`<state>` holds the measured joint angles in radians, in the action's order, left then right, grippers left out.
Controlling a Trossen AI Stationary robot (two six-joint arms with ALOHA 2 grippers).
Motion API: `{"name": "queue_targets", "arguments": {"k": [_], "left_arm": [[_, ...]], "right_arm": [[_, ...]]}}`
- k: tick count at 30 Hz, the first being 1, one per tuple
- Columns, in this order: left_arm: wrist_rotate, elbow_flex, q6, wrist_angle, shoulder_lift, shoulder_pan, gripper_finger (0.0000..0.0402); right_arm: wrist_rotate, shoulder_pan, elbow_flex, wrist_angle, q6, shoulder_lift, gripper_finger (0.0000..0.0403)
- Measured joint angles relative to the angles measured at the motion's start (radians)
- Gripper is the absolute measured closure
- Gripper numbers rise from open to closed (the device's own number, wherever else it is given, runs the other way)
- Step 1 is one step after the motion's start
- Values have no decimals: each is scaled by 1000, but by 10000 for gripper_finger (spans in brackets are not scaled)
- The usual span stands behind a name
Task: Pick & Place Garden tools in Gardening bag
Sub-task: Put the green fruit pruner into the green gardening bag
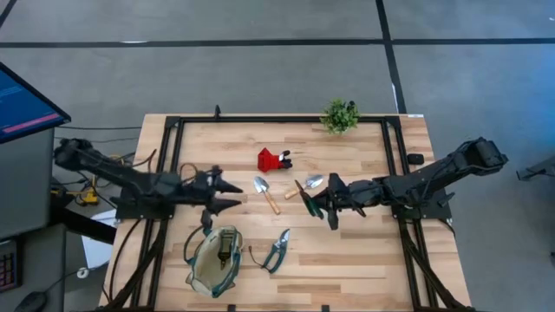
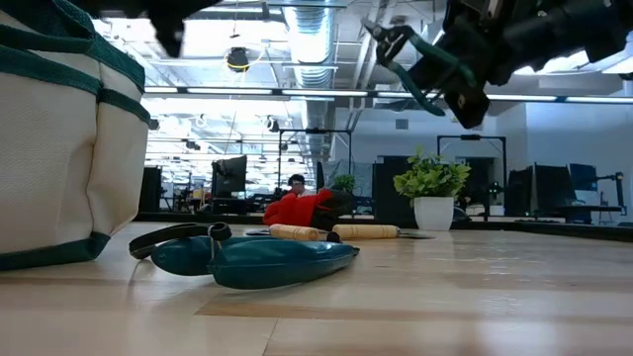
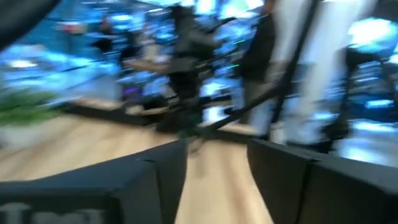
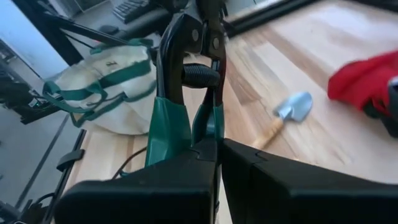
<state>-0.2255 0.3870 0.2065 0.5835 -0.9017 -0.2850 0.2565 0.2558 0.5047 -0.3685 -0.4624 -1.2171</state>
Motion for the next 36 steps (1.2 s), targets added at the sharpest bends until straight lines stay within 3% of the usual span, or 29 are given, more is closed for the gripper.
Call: {"name": "queue_targets", "arguments": {"k": [4, 9, 14, 23, 32, 36], "left_arm": [[221, 0, 30, 183, -113, 123, 206], [283, 0, 29, 342, -250, 216, 195], [324, 9, 28, 491, -381, 239, 203], [365, 194, -57, 514, -579, 240, 221], [469, 326, -98, 517, -691, 254, 232], [470, 363, -98, 516, -749, 268, 233]], "right_arm": [[-1, 7, 0, -34, 47, 0, 402], [-12, 22, 1, -47, 73, 0, 402], [-25, 26, 1, -81, 74, 0, 402], [-46, 25, 1, -134, 104, 1, 402], [-46, 25, 1, -136, 106, 1, 403], [-46, 26, 1, -140, 106, 1, 403]]}}
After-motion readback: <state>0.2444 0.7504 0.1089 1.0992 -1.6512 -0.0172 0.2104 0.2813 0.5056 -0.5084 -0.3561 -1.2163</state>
